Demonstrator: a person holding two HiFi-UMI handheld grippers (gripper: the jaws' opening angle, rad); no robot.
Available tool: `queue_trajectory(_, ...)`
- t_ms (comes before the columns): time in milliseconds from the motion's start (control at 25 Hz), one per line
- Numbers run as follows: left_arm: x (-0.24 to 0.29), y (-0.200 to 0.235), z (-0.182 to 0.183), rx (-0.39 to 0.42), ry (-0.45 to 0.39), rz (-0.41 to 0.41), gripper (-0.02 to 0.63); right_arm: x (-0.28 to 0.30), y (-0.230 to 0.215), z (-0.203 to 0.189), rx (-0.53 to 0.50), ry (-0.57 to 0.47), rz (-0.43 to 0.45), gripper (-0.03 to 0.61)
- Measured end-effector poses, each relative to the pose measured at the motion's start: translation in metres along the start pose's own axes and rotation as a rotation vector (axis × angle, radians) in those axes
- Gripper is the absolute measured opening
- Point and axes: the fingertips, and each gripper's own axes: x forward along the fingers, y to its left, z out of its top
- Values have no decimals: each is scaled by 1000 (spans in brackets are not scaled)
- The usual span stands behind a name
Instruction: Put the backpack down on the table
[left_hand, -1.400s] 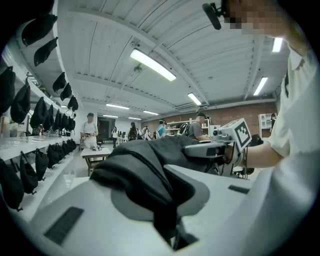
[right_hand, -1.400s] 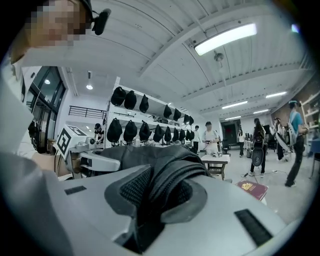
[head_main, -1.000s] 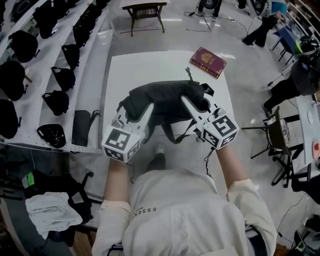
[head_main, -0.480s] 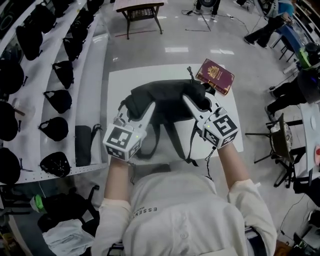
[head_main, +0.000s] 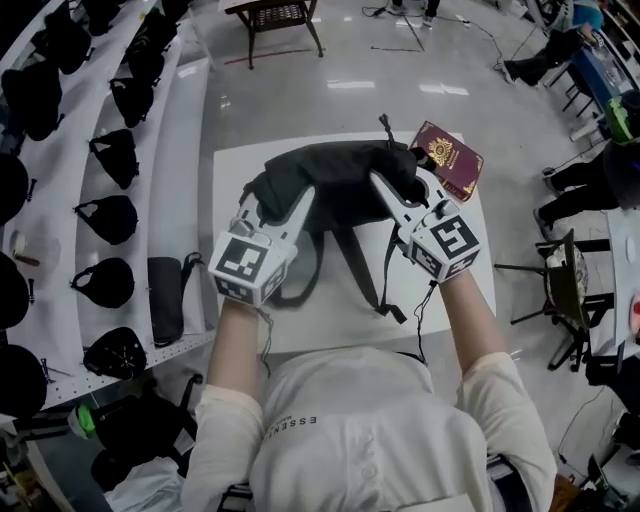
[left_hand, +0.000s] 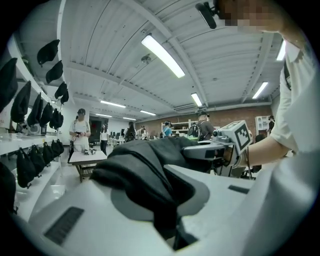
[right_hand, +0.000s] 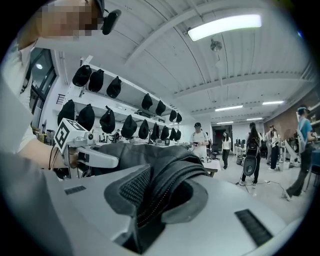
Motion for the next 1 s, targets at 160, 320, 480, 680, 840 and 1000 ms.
queue_trajectory(160, 16, 15, -13, -4, 4, -8, 57, 17, -11, -15, -1, 17, -8, 92)
queue_trajectory(320, 27, 26, -22, 24, -18, -4, 57, 29, -18, -27, -9, 16, -25, 93)
queue_trajectory(480, 33, 30, -25, 35, -30, -9, 57, 35, -24, -31, -4, 13, -29, 93)
queue_trajectory(680, 31, 25, -37, 8, -29, -12, 57, 31, -19, -43, 8, 25, -32, 94)
queue_trajectory(840, 28, 13, -41, -16, -18, -36, 57, 23, -15, -52, 27, 35, -34, 93)
queue_trajectory(1000, 23, 1, -50, -30, -7, -45, 58, 11, -8, -61, 48, 38, -30, 94)
